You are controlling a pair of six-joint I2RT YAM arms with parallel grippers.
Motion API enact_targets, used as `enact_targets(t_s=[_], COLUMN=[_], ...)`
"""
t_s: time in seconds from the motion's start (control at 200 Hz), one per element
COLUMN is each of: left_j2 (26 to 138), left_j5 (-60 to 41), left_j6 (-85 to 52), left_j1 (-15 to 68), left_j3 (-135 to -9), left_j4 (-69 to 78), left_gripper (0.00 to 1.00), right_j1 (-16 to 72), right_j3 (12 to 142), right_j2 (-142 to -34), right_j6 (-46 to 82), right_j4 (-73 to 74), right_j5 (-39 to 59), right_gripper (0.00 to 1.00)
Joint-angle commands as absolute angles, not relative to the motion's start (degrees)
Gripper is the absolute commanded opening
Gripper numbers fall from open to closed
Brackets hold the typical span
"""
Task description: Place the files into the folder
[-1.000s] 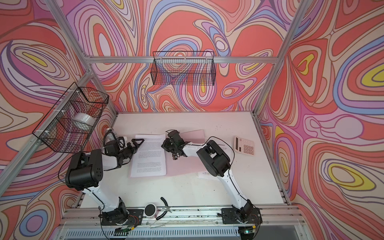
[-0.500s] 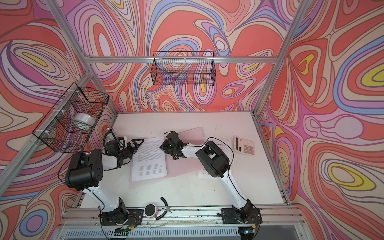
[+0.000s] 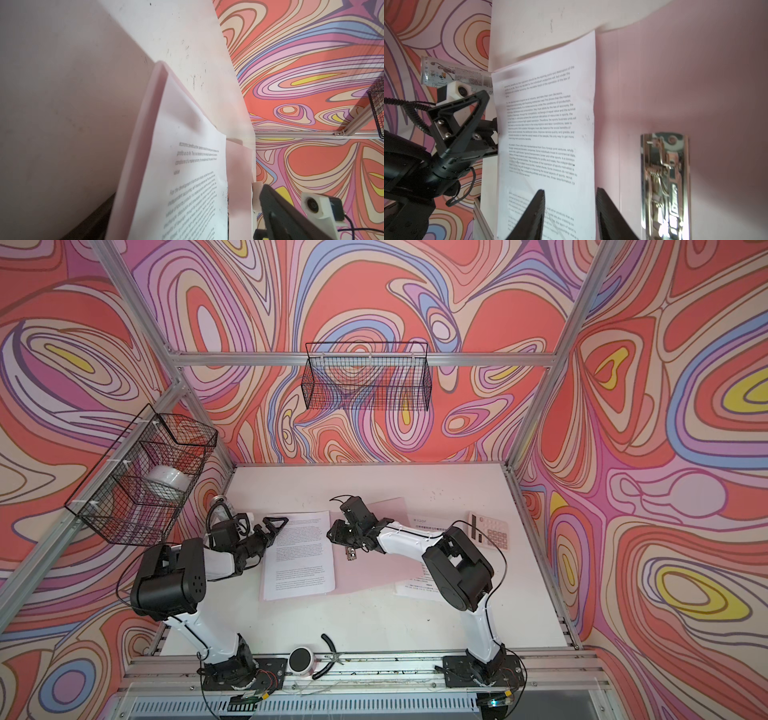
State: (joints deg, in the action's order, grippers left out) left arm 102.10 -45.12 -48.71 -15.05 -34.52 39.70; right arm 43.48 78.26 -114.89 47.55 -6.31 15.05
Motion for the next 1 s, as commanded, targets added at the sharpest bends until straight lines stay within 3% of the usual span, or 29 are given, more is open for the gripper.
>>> enact_targets(t_s=[0.0,0.416,0.516,0.686,0.997], left_j2=[102.58,102.88,102.87,102.74,102.02], left_j5=[-44.65,-44.82,-44.91,-44.56,-43.16], left_j6=[-49.13,-49.31,-49.31,-49.31,-48.89], left_j1=[-15.38,-15.39,-15.37,-15.39,-15.12], left_j3=[-34.46,-34.54,-34.54,-34.32,-34.34], left_j4=[40.65,40.78,40.78,40.94,39.52], left_gripper=[0.97,0.97,0.97,0.97,0.96], right_j1=[43.53,44.00,44.25,44.94,47.38], right_j3=[75.73,72.65,72.37,71.03,72.24], right_j2=[-114.72,-118.97,-120.40,-120.56,-123.71], right_j6=[43.05,44.63,45.49,46.88,48.77], right_j4=[-10.06,-5.21,-4.03,-2.46,-1.18], right_j5=[21.68,31.19,33.26,34.17,36.89], right_gripper=[0.39,0.40,0.34,0.00,0.00])
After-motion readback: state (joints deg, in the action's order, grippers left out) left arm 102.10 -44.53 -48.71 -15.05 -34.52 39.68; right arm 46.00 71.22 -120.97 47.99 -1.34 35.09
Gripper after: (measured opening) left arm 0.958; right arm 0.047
